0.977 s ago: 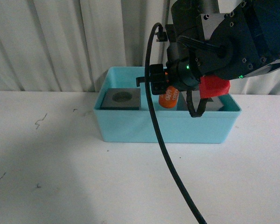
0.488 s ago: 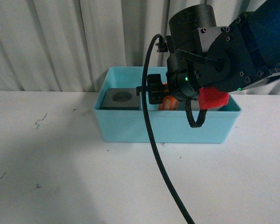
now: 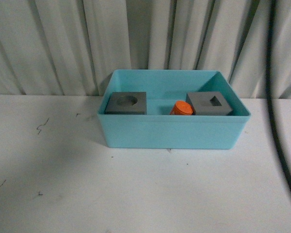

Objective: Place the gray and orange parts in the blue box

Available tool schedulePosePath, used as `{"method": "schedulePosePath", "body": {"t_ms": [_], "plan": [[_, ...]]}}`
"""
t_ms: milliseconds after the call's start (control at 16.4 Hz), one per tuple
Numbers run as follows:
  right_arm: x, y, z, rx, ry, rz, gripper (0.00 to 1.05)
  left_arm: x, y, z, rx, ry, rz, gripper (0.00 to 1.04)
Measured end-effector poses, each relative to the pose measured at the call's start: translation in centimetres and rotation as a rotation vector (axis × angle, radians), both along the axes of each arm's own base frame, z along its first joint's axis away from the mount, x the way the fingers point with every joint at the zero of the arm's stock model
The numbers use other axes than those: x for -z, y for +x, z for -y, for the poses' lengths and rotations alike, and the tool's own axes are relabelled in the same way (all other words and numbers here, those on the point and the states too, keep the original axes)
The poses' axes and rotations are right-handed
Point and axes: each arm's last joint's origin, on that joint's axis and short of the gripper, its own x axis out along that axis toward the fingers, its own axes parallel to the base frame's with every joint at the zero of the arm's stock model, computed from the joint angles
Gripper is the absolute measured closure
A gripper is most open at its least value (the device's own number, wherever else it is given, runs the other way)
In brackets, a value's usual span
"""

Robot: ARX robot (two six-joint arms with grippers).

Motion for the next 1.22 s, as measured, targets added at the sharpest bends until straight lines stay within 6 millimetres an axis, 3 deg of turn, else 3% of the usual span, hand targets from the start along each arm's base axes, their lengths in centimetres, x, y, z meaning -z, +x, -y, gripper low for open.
{"method": "schedulePosePath", "body": {"t_ms": [61, 183, 244, 366, 488, 671, 732, 793, 915, 1221], "plan": [[0.1, -3.1, 2.5, 0.040, -0.011, -0.036, 0.06, 0.0, 0.0, 0.0, 0.000, 0.000, 0.000, 0.07], [3.9, -10.0, 7.1, 0.144, -0.026, -0.243, 0.06, 0.0, 0.0, 0.0, 0.000, 0.000, 0.000, 0.07], [5.3, -13.4, 8.4, 0.189, -0.006, -0.314, 0.06, 0.0, 0.0, 0.0, 0.000, 0.000, 0.000, 0.07], [6.6, -19.4, 8.7, 0.258, 0.052, -0.370, 0.06, 0.0, 0.0, 0.0, 0.000, 0.000, 0.000, 0.07], [8.4, -23.6, 6.5, 0.207, 0.068, -0.458, 0.06, 0.0, 0.0, 0.0, 0.000, 0.000, 0.000, 0.07], [9.1, -24.2, 3.5, 0.130, 0.063, -0.551, 0.06, 0.0, 0.0, 0.0, 0.000, 0.000, 0.000, 0.07], [8.9, -24.0, 3.4, 0.136, 0.103, -0.467, 0.09, 0.0, 0.0, 0.0, -0.002, 0.000, 0.000, 0.07], [9.2, -24.0, 3.9, 0.145, 0.160, -0.199, 0.19, 0.0, 0.0, 0.0, 0.001, 0.000, 0.000, 0.07], [9.8, -24.1, 5.3, 0.157, 0.046, 0.073, 0.43, 0.0, 0.0, 0.0, 0.001, 0.000, 0.001, 0.07], [10.5, -24.2, 7.0, 0.137, -0.103, 0.126, 1.03, 0.0, 0.0, 0.0, 0.001, 0.000, 0.000, 0.07]]}}
